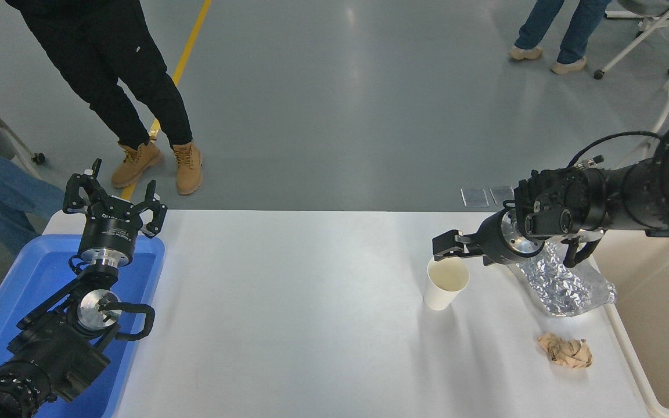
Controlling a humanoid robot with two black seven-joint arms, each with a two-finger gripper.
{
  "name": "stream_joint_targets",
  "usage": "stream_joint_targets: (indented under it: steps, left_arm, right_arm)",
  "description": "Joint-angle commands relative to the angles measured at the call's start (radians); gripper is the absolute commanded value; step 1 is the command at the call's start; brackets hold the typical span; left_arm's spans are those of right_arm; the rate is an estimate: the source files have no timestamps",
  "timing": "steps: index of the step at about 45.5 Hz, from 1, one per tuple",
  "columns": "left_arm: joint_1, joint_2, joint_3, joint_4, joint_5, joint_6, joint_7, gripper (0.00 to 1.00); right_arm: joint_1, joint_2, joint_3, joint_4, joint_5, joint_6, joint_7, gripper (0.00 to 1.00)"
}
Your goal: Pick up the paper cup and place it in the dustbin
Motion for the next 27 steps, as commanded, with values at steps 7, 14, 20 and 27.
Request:
stream_joint_targets:
  steps: [7, 14, 20, 27]
  left_arm:
    - [0.000, -0.001, 0.000, 0.000, 0.000, 0.000, 0.000, 0.99]
    - [0.000, -0.001, 0.000, 0.000, 0.000, 0.000, 0.000, 0.99]
    - [0.000, 0.000, 0.000, 0.002, 0.000, 0.000, 0.000, 0.99]
    - [0.000, -0.001, 0.000, 0.000, 0.000, 0.000, 0.000, 0.99]
  right_arm:
    - [-0.127, 0.010, -0.003, -0.114, 0.004, -0.024, -0.001, 0.99]
    - [-0.180, 0.010, -0.002, -0.141, 0.022, -0.047, -0.001, 0.98]
    - [-0.203, 0.010, -0.006, -0.151, 0.039, -0.082, -0.002, 0.96]
    - [-0.223, 0.010, -0.009, -0.160, 0.036, -0.134, -0.004, 0.87]
